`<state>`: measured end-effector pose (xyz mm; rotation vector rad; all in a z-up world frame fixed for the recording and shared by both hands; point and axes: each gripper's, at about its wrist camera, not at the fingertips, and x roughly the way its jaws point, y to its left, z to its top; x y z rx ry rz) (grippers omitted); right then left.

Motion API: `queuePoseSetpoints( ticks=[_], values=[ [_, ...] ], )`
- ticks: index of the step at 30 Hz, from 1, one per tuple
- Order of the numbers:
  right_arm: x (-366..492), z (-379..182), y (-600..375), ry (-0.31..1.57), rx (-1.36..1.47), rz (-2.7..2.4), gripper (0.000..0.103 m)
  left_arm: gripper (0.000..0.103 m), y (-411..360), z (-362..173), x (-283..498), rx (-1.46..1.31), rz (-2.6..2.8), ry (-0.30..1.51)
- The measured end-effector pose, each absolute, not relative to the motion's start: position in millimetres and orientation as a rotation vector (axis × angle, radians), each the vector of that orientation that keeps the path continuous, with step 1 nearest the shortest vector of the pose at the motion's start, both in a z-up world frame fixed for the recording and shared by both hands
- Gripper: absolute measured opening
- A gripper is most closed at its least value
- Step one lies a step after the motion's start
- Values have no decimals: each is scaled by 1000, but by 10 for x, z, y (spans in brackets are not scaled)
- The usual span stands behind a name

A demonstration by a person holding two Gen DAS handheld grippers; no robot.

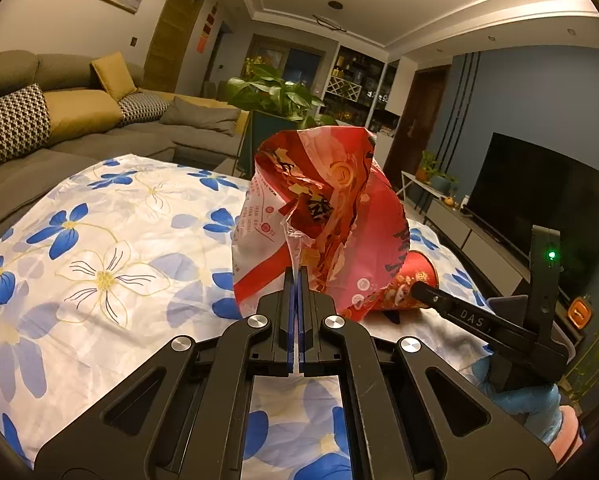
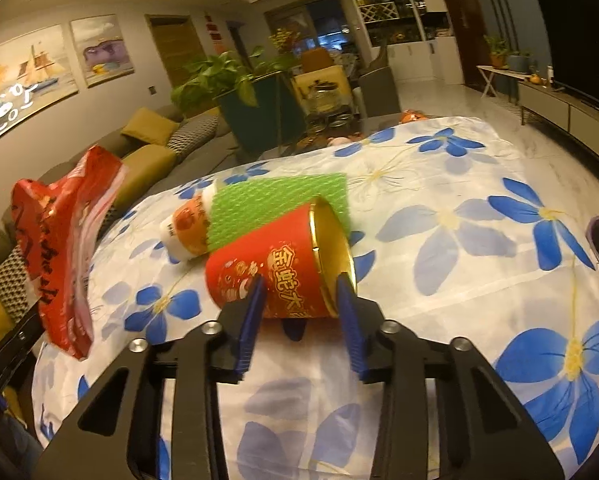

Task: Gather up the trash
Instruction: 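Grasp the gold-rimmed red cup with the right tool while the left tool holds the wrapper, then carry the red cup and red-white wrapper over the grey bin with both tools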

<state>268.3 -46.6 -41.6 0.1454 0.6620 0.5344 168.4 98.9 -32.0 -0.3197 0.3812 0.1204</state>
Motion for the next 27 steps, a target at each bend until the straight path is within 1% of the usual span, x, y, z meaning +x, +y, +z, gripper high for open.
queuePoseSetpoints(
  ticks=[2, 3, 4, 5, 11, 27],
  values=[
    [2629, -411, -452, 663, 143, 572, 24, 0, 981, -323, 1679, -319, 120, 381],
    [2602, -411, -445, 663, 140, 588, 21, 0, 981, -326, 1677, -319, 121, 382],
    [2575, -412, -443, 663, 141, 606, 14, 0, 977, -325, 1676, -319, 121, 383],
    [2551, -412, -443, 663, 143, 618, 12, 0, 985, -331, 1673, -319, 121, 384],
    [2317, -366, -467, 625, 138, 637, 4, 0, 941, -331, 1655, -313, 121, 393],
    [1672, -96, -1099, 503, 157, 529, 4, 0, 554, -222, 1569, -246, 92, 383]
  ],
)
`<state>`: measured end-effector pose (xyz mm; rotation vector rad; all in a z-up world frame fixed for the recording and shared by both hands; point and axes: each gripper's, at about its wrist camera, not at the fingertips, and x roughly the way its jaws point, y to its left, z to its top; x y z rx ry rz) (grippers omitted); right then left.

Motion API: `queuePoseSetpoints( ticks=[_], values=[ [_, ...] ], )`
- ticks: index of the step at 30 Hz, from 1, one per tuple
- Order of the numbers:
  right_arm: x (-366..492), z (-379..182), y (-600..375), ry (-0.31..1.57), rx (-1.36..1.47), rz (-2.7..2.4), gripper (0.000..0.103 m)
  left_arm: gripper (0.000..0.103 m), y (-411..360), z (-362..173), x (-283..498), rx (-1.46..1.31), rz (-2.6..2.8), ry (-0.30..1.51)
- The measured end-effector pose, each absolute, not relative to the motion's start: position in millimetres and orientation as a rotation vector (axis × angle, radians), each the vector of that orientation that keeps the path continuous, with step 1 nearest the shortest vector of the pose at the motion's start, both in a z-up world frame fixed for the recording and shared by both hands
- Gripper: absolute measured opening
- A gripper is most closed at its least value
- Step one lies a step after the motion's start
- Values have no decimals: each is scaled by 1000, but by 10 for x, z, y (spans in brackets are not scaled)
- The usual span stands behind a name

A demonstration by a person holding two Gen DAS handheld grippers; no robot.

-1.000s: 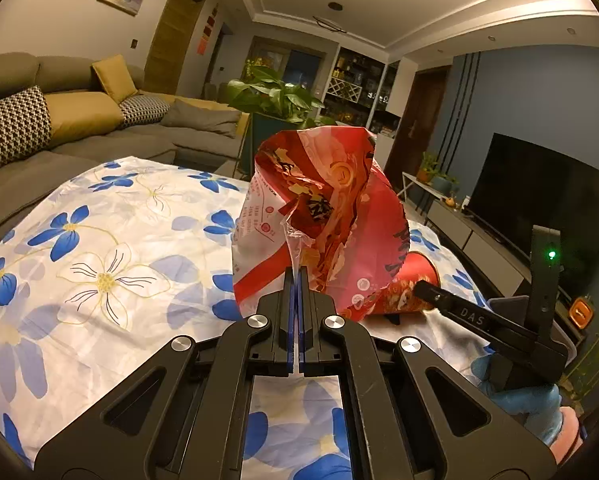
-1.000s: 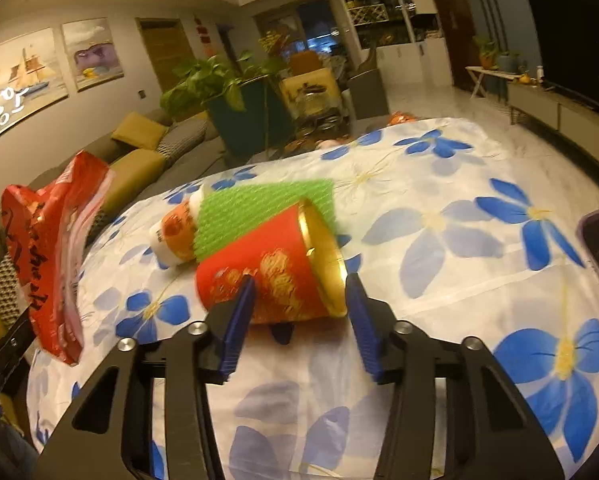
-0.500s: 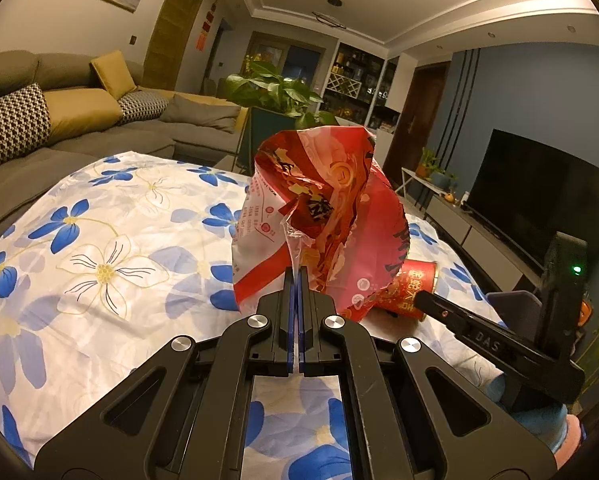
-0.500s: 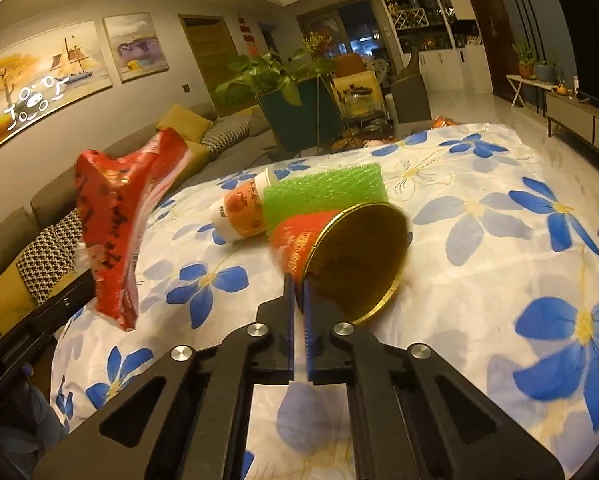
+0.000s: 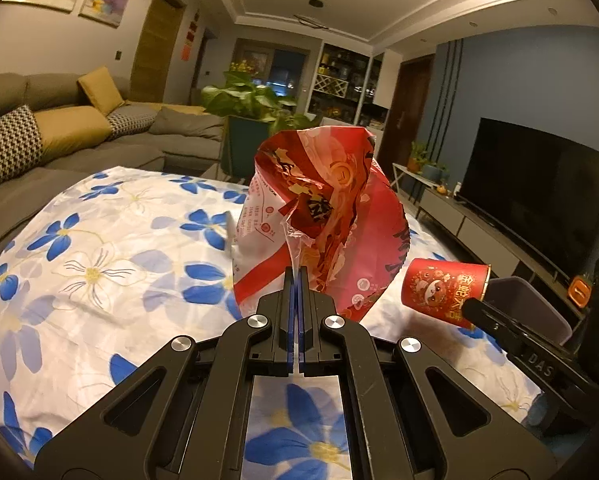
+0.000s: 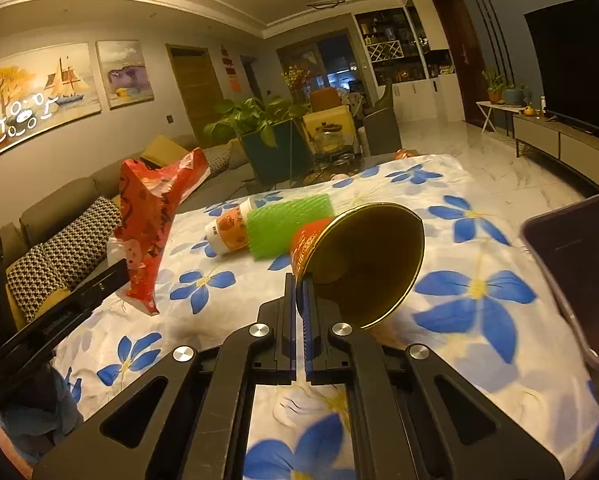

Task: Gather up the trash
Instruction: 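Carry the red cup and red-white wrapper over the grey bin with both tools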

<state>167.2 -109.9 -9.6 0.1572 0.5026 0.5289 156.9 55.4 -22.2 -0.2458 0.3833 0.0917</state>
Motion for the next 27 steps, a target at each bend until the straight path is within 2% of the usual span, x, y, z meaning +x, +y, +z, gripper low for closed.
queuePoseSetpoints(
  ticks=[27],
  values=[
    [1405, 168, -2656, 365, 222, 201, 4, 0, -1168, -14, 2028, -71, -187, 380]
  ],
)
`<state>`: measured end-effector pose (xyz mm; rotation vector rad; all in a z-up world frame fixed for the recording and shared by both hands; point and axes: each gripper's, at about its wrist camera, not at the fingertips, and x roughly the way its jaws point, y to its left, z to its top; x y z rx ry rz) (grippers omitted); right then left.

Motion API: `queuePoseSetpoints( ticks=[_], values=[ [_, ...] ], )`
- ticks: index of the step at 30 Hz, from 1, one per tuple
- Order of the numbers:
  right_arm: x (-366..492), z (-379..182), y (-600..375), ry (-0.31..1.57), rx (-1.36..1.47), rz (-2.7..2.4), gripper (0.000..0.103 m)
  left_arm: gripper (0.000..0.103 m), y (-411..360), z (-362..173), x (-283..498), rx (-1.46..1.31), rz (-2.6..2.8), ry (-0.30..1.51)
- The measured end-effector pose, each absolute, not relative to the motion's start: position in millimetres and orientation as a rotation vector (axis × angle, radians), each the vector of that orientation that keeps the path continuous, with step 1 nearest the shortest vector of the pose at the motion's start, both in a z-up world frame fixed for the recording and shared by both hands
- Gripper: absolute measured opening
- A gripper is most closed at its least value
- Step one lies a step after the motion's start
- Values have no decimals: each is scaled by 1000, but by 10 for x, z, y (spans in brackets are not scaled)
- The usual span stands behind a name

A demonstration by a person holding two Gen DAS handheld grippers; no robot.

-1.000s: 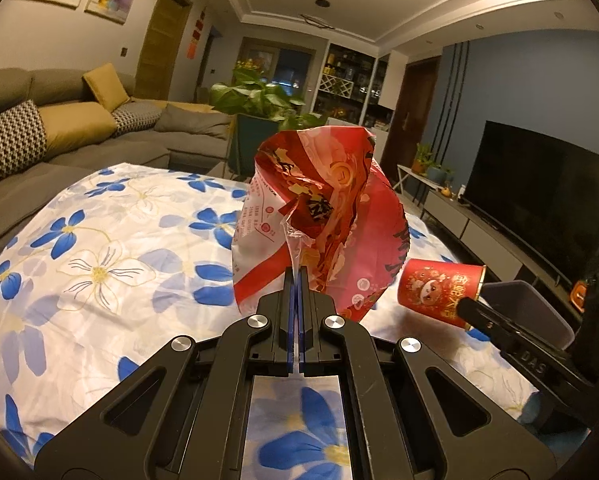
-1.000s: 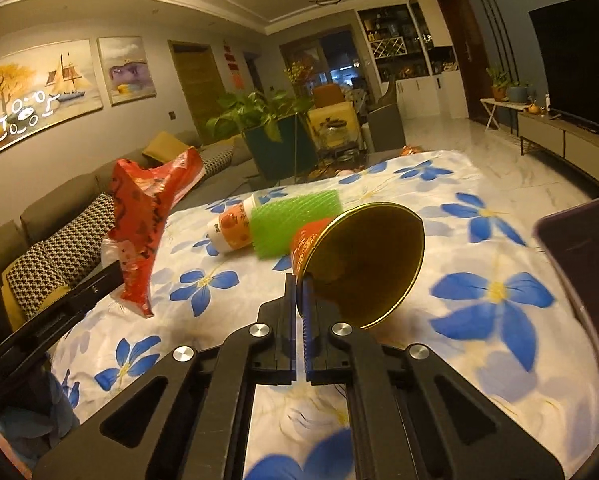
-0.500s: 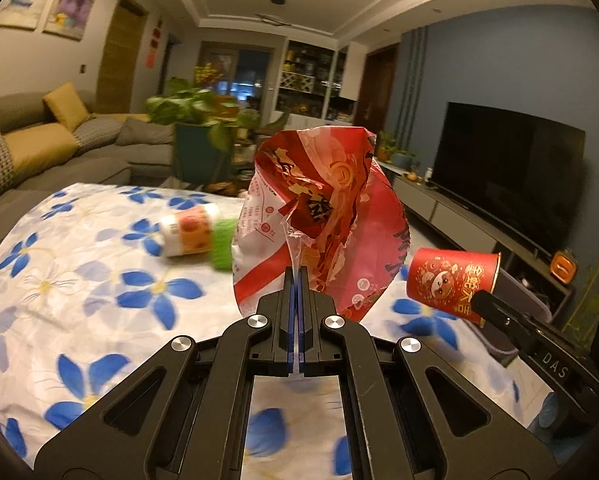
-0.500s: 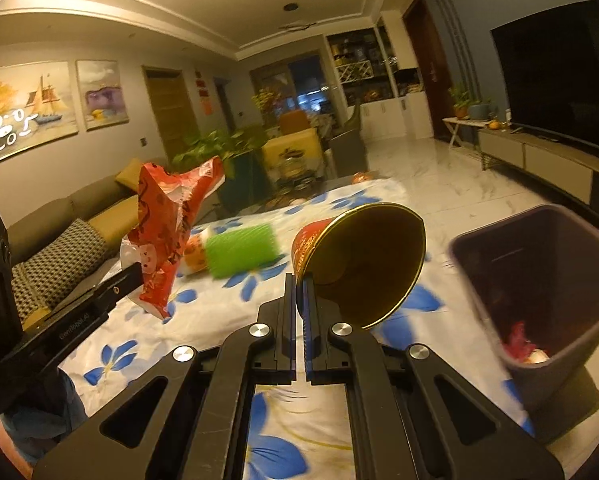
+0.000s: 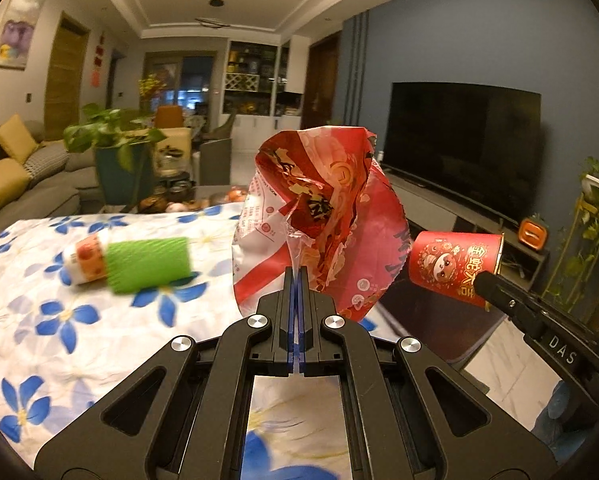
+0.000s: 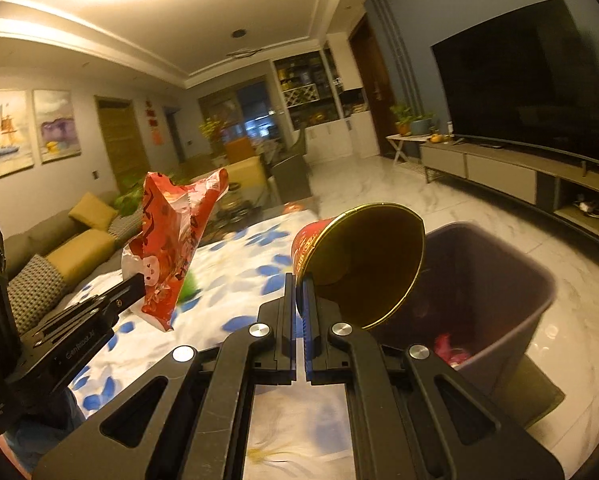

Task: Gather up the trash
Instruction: 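Carry the red cup and red-white wrapper over the grey bin with both tools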

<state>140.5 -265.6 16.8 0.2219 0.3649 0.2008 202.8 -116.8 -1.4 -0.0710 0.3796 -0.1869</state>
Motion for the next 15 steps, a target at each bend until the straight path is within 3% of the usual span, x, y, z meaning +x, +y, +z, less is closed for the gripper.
queuePoseSetpoints(
  ticks=[15],
  values=[
    [1525, 126, -3144, 323, 191, -2, 3, 0, -2002, -14, 2487, -48, -338, 378]
  ],
)
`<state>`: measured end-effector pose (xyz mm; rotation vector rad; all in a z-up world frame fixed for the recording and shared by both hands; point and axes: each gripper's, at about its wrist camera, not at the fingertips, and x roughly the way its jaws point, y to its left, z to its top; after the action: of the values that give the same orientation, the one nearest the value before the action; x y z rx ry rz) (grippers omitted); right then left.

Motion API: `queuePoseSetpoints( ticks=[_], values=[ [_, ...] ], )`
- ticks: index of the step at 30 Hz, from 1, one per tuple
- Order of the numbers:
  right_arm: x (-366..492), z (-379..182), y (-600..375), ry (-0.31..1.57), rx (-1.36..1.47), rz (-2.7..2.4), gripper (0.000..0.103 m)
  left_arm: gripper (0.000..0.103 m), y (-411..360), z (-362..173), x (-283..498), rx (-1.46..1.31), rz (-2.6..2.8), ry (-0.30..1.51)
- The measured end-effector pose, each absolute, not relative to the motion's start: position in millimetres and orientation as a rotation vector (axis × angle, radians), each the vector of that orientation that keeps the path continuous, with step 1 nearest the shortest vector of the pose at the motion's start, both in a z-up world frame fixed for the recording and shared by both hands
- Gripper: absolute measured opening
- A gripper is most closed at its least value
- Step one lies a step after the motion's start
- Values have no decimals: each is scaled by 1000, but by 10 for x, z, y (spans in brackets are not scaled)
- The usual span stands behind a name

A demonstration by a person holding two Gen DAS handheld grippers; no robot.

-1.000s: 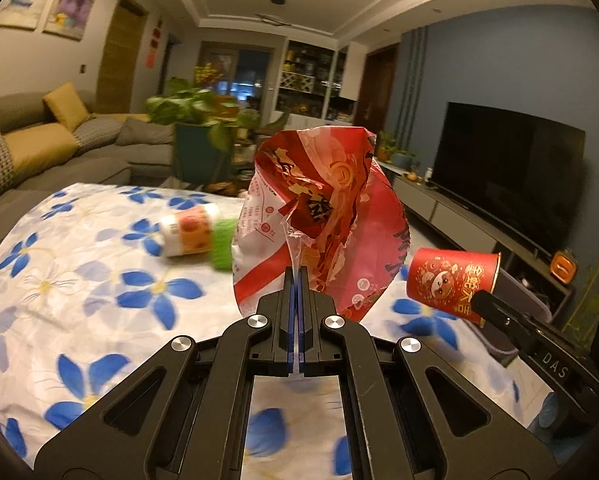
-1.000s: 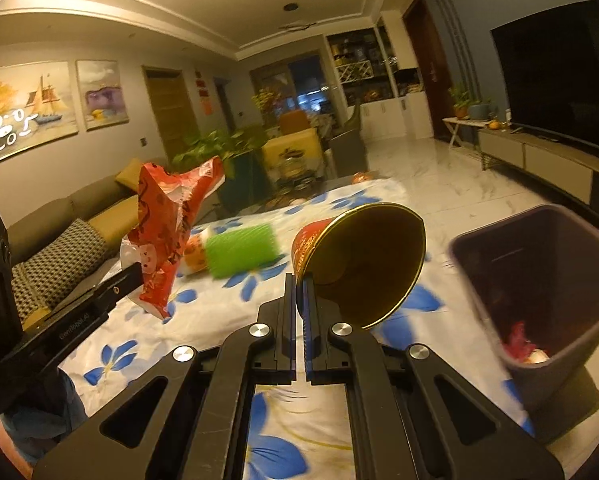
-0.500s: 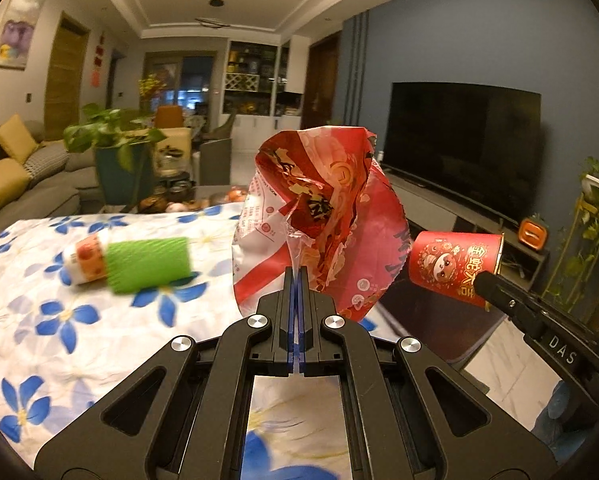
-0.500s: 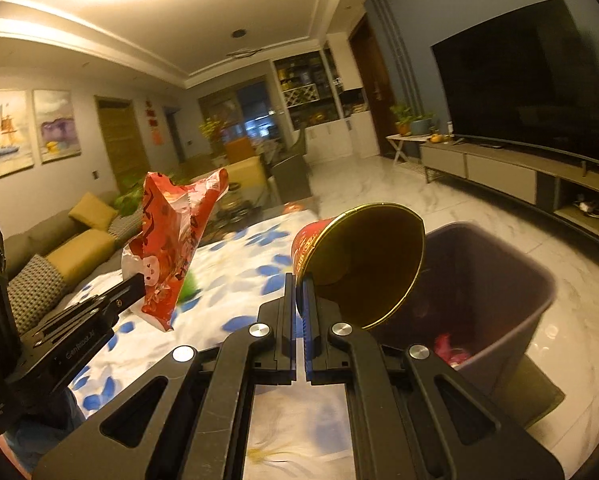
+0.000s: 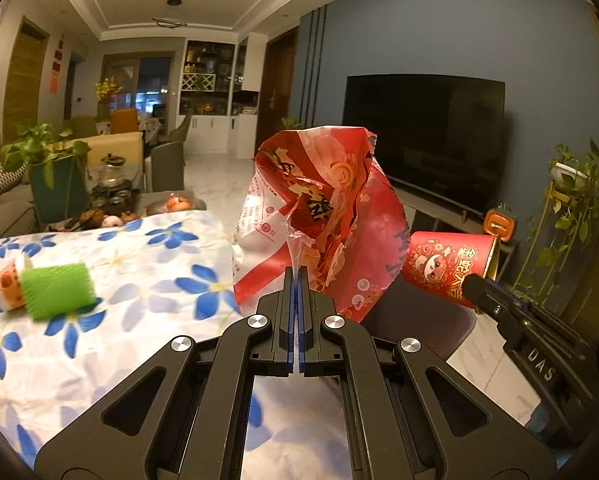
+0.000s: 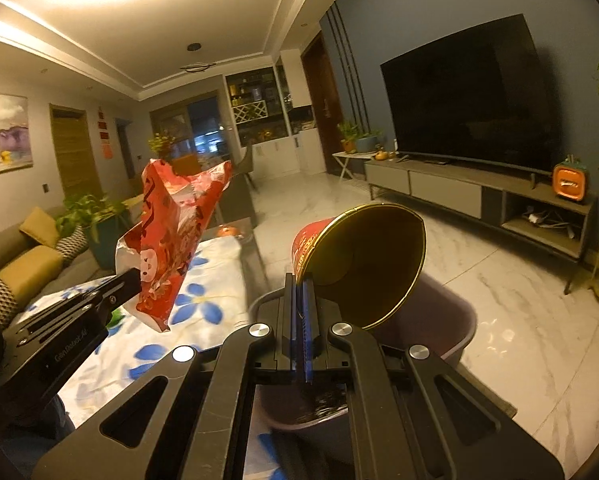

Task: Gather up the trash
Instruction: 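Carry the red cup and red-white wrapper over the grey bin with both tools, then open both tools to drop the wrapper and red cup into the bin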

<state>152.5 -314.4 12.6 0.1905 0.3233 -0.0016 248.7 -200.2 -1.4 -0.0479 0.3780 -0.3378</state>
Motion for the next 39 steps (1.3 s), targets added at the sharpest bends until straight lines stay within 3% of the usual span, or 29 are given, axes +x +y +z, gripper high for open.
queuePoseSetpoints(
  ticks=[19, 39],
  values=[
    [1693, 112, -3240, 312, 176, -36, 3, 0, -2484, -250, 2797, -28, -397, 429],
    [1759, 112, -3274, 310, 188, -22, 4, 1, -2473, -348, 2979, -65, -478, 457]
  ],
)
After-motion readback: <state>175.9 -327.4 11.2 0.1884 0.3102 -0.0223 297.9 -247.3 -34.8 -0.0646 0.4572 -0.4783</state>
